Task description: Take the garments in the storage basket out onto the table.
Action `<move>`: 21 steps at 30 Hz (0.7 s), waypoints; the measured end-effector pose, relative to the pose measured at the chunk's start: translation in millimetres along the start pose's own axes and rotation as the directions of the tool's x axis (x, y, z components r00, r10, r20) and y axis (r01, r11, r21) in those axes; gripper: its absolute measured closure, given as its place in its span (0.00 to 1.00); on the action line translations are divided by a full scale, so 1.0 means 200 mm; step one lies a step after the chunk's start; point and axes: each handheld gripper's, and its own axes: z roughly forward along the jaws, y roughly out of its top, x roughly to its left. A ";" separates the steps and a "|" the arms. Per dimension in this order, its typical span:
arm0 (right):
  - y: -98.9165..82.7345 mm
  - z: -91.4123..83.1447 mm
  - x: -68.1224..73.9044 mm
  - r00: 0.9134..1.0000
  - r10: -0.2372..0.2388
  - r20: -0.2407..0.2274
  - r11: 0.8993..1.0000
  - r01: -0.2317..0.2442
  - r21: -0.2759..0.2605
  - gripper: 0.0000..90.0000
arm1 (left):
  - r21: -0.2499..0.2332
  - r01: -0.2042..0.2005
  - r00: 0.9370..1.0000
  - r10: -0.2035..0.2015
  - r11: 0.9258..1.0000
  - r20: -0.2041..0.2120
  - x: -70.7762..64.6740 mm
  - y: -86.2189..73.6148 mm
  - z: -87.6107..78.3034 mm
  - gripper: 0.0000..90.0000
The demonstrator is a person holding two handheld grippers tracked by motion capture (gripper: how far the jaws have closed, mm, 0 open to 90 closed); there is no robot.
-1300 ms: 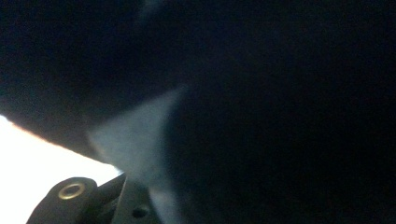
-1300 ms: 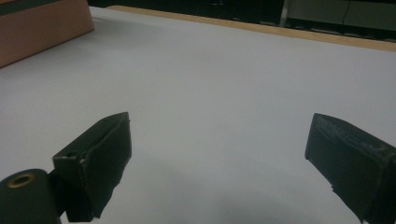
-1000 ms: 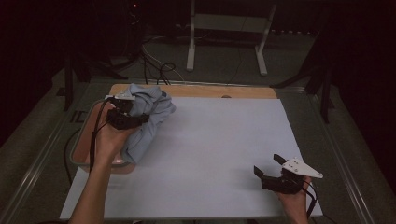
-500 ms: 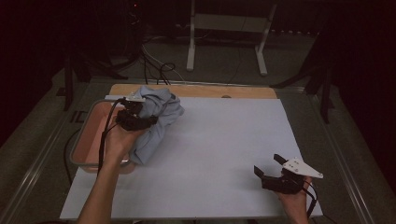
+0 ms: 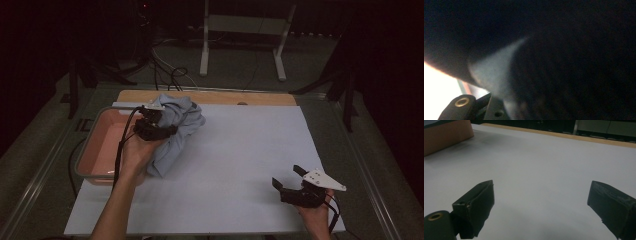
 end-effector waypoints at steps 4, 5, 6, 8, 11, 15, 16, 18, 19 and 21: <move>0.00 0.00 0.00 1.000 0.001 0.001 1.000 -0.001 0.001 0.08 | 0.006 0.001 1.000 -0.001 1.000 0.015 -0.02 0.00 0.03 0.74; 0.00 0.00 0.00 1.000 -0.001 0.001 1.000 0.001 0.000 0.08 | 0.005 0.000 1.000 0.000 1.000 0.017 -0.03 0.00 0.03 0.74; 0.00 0.00 0.00 1.000 -0.001 0.000 1.000 0.001 0.000 0.08 | 0.008 -0.001 1.000 0.001 1.000 0.020 -0.04 0.00 0.04 0.74; 0.00 0.00 0.00 1.000 0.000 0.001 1.000 0.000 0.000 0.08 | 0.008 -0.006 1.000 0.006 1.000 0.022 -0.05 0.00 0.05 0.74; 0.00 0.00 0.00 1.000 0.001 -0.001 1.000 -0.001 -0.001 0.08 | 0.014 -0.010 1.000 0.010 1.000 0.017 -0.07 0.00 0.08 0.73; 0.00 0.00 0.00 1.000 0.001 -0.001 1.000 -0.001 -0.001 0.08 | 0.022 -0.016 1.000 0.016 1.000 0.019 -0.09 0.00 0.11 0.73; 0.00 0.00 0.00 1.000 0.002 -0.001 1.000 -0.002 0.000 0.08 | 0.025 -0.018 1.000 0.017 1.000 0.022 -0.10 0.00 0.12 0.73; 0.00 0.00 0.00 1.000 0.002 -0.001 1.000 -0.002 0.000 0.08 | 0.035 -0.026 0.999 0.025 0.999 0.028 -0.11 0.00 0.14 0.73; 0.00 0.00 0.00 1.000 0.001 -0.001 1.000 -0.001 0.000 0.08 | 0.040 -0.031 0.999 0.029 0.999 0.028 -0.12 0.00 0.15 0.73; 0.00 0.00 0.00 1.000 0.000 -0.001 1.000 0.000 0.000 0.08 | 0.049 -0.033 0.999 0.032 0.998 0.028 -0.14 0.00 0.17 0.73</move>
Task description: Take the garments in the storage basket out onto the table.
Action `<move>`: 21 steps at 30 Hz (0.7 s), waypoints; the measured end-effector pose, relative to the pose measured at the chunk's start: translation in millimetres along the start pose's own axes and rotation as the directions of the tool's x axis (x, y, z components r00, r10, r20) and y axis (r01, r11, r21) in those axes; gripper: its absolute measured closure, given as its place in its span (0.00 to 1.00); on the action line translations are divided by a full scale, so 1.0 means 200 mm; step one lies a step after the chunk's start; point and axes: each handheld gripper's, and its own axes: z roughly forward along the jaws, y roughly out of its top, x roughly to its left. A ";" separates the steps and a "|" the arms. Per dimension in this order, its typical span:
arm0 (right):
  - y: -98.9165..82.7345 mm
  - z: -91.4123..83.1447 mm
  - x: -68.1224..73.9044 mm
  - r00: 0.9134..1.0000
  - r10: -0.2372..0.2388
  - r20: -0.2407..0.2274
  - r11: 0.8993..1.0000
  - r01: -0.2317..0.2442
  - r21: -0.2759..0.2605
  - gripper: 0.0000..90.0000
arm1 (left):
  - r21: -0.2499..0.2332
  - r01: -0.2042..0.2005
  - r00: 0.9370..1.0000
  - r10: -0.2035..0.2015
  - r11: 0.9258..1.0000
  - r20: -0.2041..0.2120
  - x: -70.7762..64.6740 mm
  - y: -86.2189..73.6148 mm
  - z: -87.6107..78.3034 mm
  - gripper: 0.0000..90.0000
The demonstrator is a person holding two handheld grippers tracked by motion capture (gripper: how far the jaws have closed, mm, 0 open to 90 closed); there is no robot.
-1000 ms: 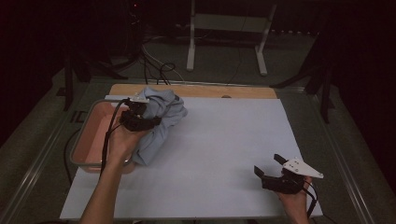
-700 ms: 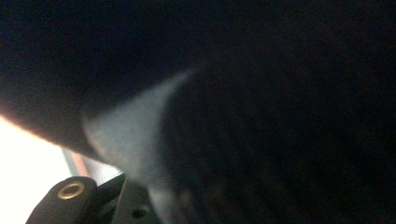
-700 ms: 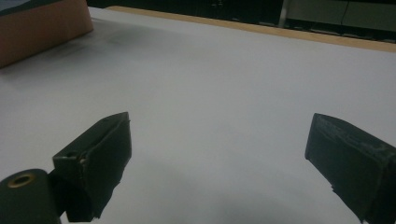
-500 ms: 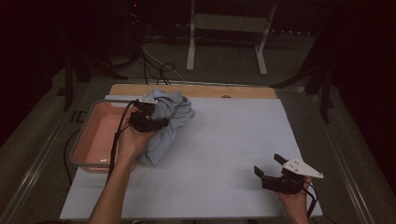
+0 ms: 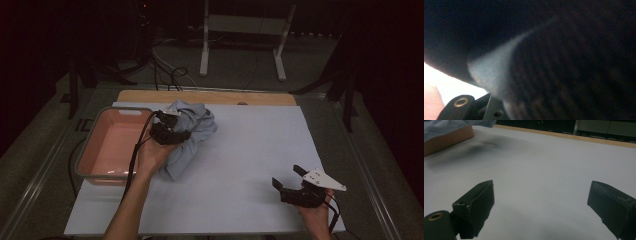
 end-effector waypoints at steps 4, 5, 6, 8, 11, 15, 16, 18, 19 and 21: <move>0.00 0.00 0.00 1.000 0.000 0.000 1.000 0.000 -0.001 0.08 | 0.012 -0.008 1.000 0.008 1.000 0.008 -0.02 0.00 0.04 0.73; 0.00 0.00 0.00 1.000 0.000 0.000 1.000 0.000 -0.002 0.08 | 0.014 -0.007 1.000 0.007 1.000 0.010 -0.03 0.00 0.05 0.73; 0.00 0.00 0.00 1.000 -0.001 0.001 1.000 0.001 -0.001 0.08 | 0.015 -0.009 1.000 0.009 1.000 0.013 -0.04 0.00 0.06 0.73; 0.00 0.00 0.00 1.000 0.001 0.002 1.000 -0.001 -0.002 0.08 | 0.018 -0.007 1.000 0.006 1.000 0.017 -0.05 0.00 0.08 0.73; 0.00 0.00 0.00 1.000 0.000 0.002 1.000 0.000 -0.001 0.08 | 0.018 -0.006 1.000 0.006 1.000 0.024 -0.07 0.00 0.11 0.72; 0.00 0.00 0.00 1.000 0.001 0.002 1.000 -0.001 -0.002 0.08 | 0.018 -0.008 0.999 0.007 1.000 0.045 -0.11 0.00 0.15 0.72; 0.00 0.00 0.00 1.000 0.002 0.003 1.000 -0.002 -0.002 0.08 | 0.016 -0.005 0.999 0.004 1.000 0.053 -0.12 0.00 0.16 0.71; 0.00 0.00 0.00 1.000 0.006 0.003 1.000 -0.006 -0.001 0.08 | 0.014 -0.004 0.997 0.003 1.000 0.072 -0.14 0.00 0.18 0.71; 0.00 0.00 0.00 1.000 0.006 0.004 1.000 -0.006 -0.001 0.08 | 0.011 -0.001 0.996 0.000 1.000 0.088 -0.15 0.00 0.19 0.70; 0.00 0.00 0.00 1.000 0.007 0.004 1.000 -0.007 -0.003 0.08 | 0.005 0.021 0.988 -0.021 1.000 0.151 -0.17 0.00 0.22 0.59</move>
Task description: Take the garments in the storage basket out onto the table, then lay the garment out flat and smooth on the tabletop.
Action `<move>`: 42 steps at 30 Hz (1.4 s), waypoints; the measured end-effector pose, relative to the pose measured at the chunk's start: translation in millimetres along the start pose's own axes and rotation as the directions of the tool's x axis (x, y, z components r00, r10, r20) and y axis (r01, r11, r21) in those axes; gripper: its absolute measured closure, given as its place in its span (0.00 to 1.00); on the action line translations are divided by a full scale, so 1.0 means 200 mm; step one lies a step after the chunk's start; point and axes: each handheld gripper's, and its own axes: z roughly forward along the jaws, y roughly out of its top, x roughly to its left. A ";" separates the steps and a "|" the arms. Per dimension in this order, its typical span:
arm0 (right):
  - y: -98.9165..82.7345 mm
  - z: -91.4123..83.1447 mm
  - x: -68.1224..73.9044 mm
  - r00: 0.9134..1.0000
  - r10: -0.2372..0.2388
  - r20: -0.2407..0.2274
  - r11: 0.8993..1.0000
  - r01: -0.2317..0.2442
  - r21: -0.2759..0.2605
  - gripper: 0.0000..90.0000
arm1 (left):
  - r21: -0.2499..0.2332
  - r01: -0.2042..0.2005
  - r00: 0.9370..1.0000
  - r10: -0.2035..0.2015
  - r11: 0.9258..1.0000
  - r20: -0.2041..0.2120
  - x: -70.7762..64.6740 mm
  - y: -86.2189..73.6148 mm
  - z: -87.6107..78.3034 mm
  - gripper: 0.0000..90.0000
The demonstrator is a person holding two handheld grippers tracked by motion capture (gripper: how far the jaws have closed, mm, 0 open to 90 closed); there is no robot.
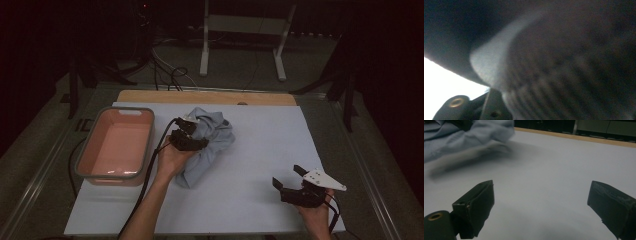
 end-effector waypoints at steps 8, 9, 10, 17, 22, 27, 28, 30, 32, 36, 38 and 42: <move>0.00 0.00 0.00 1.000 0.000 -0.003 1.000 0.000 0.000 0.08 | -0.066 -0.007 0.998 0.003 0.998 -0.057 -0.03 -0.01 -0.01 0.05; 0.00 0.00 0.00 1.000 -0.001 -0.002 1.000 0.001 0.000 0.08 | -0.073 -0.018 0.998 0.013 0.997 -0.065 -0.03 -0.01 -0.03 0.01; 0.00 0.00 0.00 1.000 -0.005 -0.002 1.000 0.005 0.000 0.08 | -0.089 -0.019 0.998 0.013 0.996 -0.068 -0.03 -0.01 -0.05 0.00; 0.00 0.00 0.01 1.000 -0.011 -0.005 1.000 0.011 0.005 0.08 | -0.161 -0.032 0.992 0.012 0.986 -0.124 -0.01 -0.03 -0.17 0.00; 0.00 0.00 0.01 1.000 -0.010 -0.005 1.000 0.010 0.005 0.08 | -0.169 -0.038 0.989 0.013 0.985 -0.144 0.00 -0.05 -0.21 0.00; 0.00 0.00 0.01 1.000 -0.013 -0.004 1.000 0.013 0.006 0.08 | -0.179 -0.034 0.990 0.008 0.983 -0.143 0.02 -0.07 -0.23 0.00; 0.00 0.00 0.01 1.000 -0.013 -0.004 1.000 0.013 0.006 0.08 | -0.179 -0.034 0.990 0.008 0.983 -0.143 0.02 -0.07 -0.23 0.00; 0.00 0.01 0.01 1.000 -0.012 -0.006 1.000 0.012 0.007 0.08 | -0.176 -0.033 0.989 0.006 0.984 -0.150 0.02 -0.08 -0.23 0.00; 0.00 0.01 0.01 1.000 -0.012 -0.005 1.000 0.012 0.005 0.08 | -0.181 -0.031 0.989 0.004 0.983 -0.151 0.02 -0.09 -0.24 0.00; 0.00 0.00 0.01 1.000 -0.012 -0.003 1.000 0.012 0.006 0.08 | -0.187 -0.040 0.988 0.011 0.982 -0.154 0.02 -0.12 -0.27 0.00; 0.00 0.01 0.01 1.000 -0.012 -0.004 1.000 0.012 0.008 0.08 | -0.185 -0.045 0.988 0.016 0.982 -0.156 0.02 -0.13 -0.28 0.00; 0.00 0.01 0.01 1.000 -0.013 -0.005 1.000 0.013 0.009 0.08 | -0.188 -0.049 0.987 0.018 0.981 -0.162 0.02 -0.17 -0.31 0.00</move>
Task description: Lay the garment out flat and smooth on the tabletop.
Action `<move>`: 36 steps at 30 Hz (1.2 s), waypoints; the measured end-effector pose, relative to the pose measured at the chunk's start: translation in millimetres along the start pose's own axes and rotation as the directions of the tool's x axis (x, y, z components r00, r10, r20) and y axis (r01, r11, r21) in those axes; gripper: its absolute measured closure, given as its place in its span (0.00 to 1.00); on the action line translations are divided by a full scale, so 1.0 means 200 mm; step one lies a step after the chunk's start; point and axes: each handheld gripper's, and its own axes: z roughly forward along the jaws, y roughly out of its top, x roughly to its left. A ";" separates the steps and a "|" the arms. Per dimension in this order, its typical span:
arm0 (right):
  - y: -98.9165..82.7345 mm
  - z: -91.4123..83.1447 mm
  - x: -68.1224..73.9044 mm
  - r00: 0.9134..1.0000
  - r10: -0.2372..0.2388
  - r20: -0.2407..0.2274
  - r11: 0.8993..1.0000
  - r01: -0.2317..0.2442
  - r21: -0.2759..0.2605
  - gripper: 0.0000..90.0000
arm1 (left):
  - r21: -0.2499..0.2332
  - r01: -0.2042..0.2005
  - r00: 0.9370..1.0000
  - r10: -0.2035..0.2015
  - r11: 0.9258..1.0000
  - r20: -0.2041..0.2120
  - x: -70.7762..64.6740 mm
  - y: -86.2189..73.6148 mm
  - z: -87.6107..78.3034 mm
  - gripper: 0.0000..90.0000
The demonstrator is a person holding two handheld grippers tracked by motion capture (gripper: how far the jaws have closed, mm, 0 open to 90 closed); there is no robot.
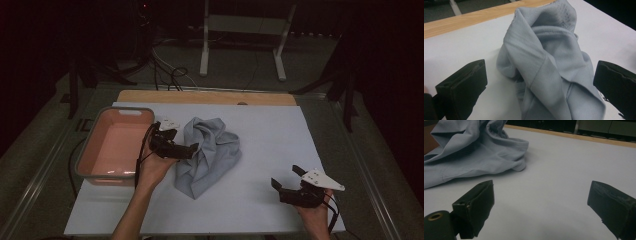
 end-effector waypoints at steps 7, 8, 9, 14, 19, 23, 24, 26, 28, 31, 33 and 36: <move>0.00 0.00 0.00 1.000 -0.002 -0.002 1.000 0.002 0.002 0.08 | 0.004 -0.014 1.000 0.014 1.000 -0.008 0.00 -0.06 -0.04 0.00; 0.00 0.00 0.00 1.000 -0.003 -0.002 1.000 0.003 0.002 0.08 | 0.004 -0.014 1.000 0.014 1.000 -0.008 0.00 -0.06 -0.05 0.00; 0.00 0.00 0.00 1.000 -0.003 -0.003 1.000 0.003 0.002 0.08 | 0.004 -0.017 1.000 0.017 1.000 -0.007 0.00 -0.07 -0.06 0.00; 0.00 0.01 0.00 1.000 -0.007 -0.004 1.000 0.007 0.004 0.08 | 0.006 -0.030 1.000 0.030 1.000 -0.006 -0.01 -0.10 -0.08 0.00; 0.00 0.01 0.01 1.000 -0.005 -0.006 1.000 0.005 0.004 0.08 | 0.007 -0.033 0.999 0.033 0.999 -0.014 0.00 -0.13 -0.09 0.00; 0.00 0.01 0.00 1.000 -0.003 -0.006 1.000 0.003 0.002 0.08 | -0.008 -0.022 1.000 0.022 1.000 -0.009 0.01 -0.16 -0.11 0.00; 0.00 0.01 0.01 1.000 -0.004 -0.006 1.000 0.004 0.004 0.08 | -0.009 -0.019 1.000 0.019 1.000 -0.009 0.01 -0.17 -0.11 0.00; 0.00 0.01 0.01 1.000 -0.009 -0.006 1.000 0.009 0.007 0.08 | 0.002 -0.031 0.999 0.031 1.000 -0.017 0.01 -0.17 -0.12 0.00; 0.00 0.02 0.01 1.000 -0.012 -0.007 1.000 0.012 0.006 0.08 | -0.007 -0.024 1.000 0.023 1.000 -0.016 0.01 -0.18 -0.12 0.00; 0.00 0.02 0.02 1.000 -0.015 -0.010 1.000 0.015 0.009 0.08 | -0.011 -0.020 1.000 0.020 1.000 -0.021 0.01 -0.18 -0.13 0.00; 0.00 0.02 0.03 1.000 -0.009 -0.010 1.000 0.009 0.008 0.08 | -0.012 -0.020 1.000 0.020 1.000 -0.023 0.00 -0.18 -0.14 0.00; 0.01 0.02 0.06 1.000 -0.005 -0.024 1.000 0.006 0.004 0.08 | -0.016 -0.027 0.999 0.026 1.000 -0.027 -0.01 -0.18 -0.15 0.00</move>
